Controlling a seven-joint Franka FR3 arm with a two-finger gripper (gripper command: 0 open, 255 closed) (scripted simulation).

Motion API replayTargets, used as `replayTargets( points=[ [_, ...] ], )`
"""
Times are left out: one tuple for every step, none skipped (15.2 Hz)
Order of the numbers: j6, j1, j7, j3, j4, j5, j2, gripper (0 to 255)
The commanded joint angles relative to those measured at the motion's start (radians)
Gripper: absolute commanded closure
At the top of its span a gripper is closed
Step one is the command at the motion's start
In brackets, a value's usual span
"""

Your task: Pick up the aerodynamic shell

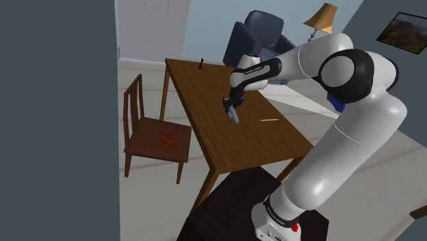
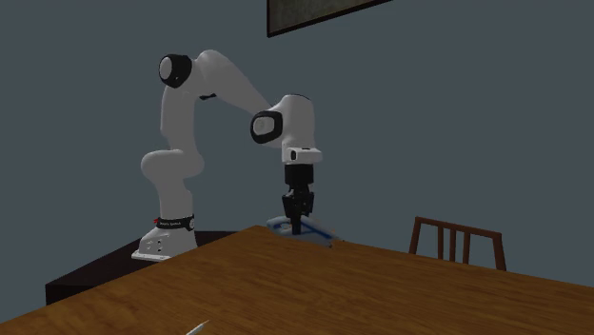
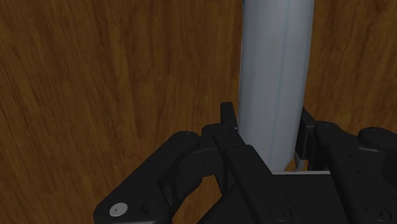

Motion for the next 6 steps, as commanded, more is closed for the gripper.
replayTargets(
  points=[
    [-0.026,0.001,0.002,0.0,0.009,-0.005,-0.018,255],
    [-0.04,0.001,0.003,0.0,0.014,-0.007,-0.026,255],
    [-0.053,0.002,0.003,0.0,0.02,-0.009,-0.034,255],
    [-0.066,0.002,0.004,0.0,0.025,-0.011,-0.042,255],
    [-0.068,0.002,0.004,0.0,0.026,-0.011,-0.043,255],
    [-0.068,0.002,0.004,0.0,0.026,-0.011,-0.043,255]
  ],
)
